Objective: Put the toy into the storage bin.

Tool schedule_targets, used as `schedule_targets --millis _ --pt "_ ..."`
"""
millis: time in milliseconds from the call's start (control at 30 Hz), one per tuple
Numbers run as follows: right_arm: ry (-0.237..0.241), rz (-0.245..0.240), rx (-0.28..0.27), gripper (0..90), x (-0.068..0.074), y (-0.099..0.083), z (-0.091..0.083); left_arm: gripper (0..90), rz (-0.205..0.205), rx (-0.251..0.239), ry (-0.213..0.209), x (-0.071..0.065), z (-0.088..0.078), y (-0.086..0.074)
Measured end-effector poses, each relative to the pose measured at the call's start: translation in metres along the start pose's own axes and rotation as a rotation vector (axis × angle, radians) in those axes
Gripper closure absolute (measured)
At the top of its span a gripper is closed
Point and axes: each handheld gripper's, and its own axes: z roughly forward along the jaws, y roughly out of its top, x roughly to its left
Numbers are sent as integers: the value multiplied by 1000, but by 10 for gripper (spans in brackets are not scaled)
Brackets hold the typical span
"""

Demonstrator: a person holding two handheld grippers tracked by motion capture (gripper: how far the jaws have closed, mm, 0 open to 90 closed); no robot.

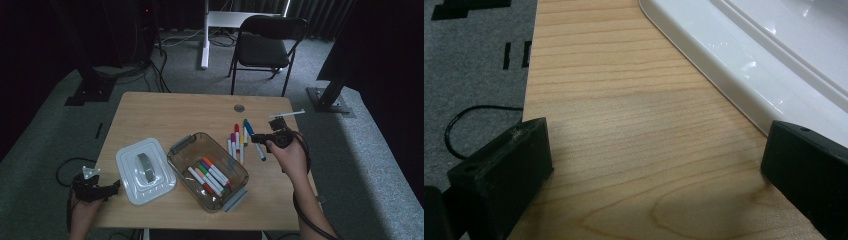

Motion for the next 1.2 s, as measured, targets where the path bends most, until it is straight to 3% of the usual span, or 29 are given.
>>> schedule_targets --millis 100,300,367,567,600,833,867,1100,1200 --pt "28 -40 -3 765 18 4 -3 4 -2 -1 0 0 0 0" --pt "61 -92 1 765 39 7 -5 5 0 0 0 0 0 0" --pt "81 -127 11 765 54 9 -3 4 0 0 0 0 0 0" --pt "120 -161 31 765 72 10 4 5 0 1 0 0 0 0" --pt "136 -177 47 765 79 10 10 5 0 1 0 0 0 0" --pt "176 -210 120 765 98 4 34 4 0 1 0 0 0 0" --pt "194 -216 147 765 104 1 44 5 0 0 0 0 0 0" --pt "209 -235 214 765 117 -6 70 4 0 -1 0 0 0 0" --pt "213 -253 268 765 127 -9 89 4 0 -1 1 0 0 0"
